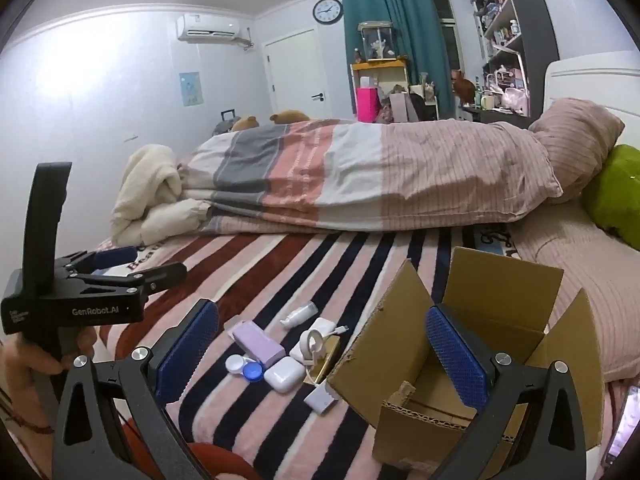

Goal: Organize rigid objects

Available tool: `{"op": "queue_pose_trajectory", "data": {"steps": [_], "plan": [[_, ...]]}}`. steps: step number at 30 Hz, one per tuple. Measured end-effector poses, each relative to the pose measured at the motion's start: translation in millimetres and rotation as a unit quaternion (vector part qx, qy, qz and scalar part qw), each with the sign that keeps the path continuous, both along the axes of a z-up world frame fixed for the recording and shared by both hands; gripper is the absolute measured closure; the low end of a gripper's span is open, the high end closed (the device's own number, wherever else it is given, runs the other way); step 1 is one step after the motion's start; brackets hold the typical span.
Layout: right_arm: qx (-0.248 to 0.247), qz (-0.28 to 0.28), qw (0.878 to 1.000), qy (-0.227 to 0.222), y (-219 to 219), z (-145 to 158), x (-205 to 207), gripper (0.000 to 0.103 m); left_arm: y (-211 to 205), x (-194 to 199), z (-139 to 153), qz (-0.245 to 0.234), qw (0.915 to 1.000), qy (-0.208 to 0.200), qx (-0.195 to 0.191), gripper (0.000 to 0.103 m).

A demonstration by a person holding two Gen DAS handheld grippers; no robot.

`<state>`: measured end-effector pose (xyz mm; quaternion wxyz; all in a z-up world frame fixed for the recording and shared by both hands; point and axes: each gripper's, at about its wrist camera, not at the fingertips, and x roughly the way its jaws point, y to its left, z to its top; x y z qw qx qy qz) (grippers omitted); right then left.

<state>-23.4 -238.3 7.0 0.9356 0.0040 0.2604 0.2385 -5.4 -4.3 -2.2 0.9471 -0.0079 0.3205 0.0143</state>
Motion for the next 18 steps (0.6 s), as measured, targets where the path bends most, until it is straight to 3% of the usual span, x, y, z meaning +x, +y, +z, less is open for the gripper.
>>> {"op": "queue_pose_trajectory", "data": {"steps": [18], "plan": [[-0.001, 0.012, 1.0, 0.01, -5.3, -1.8, 8.2, 0.0, 1.8, -0.6, -0.8, -0.002, 1.0, -0.002, -0.004, 0.0]]}}
